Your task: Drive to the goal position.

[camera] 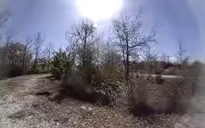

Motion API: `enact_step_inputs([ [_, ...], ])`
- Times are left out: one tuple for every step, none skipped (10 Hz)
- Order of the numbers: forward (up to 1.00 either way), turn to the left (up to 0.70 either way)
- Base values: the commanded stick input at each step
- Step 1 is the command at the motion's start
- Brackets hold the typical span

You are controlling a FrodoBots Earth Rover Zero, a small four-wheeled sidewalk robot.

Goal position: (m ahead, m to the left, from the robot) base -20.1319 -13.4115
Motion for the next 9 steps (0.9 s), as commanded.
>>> enact_step_inputs([
  [0.0, -0.7],
  [0.0, -0.7],
  [0.0, -0.7],
  [0.0, -0.7],
  [0.0, -0.7],
  [0.0, -0.7],
  [0.0, -0.7],
  [0.0, -0.7],
  [0.0, -0.7],
])
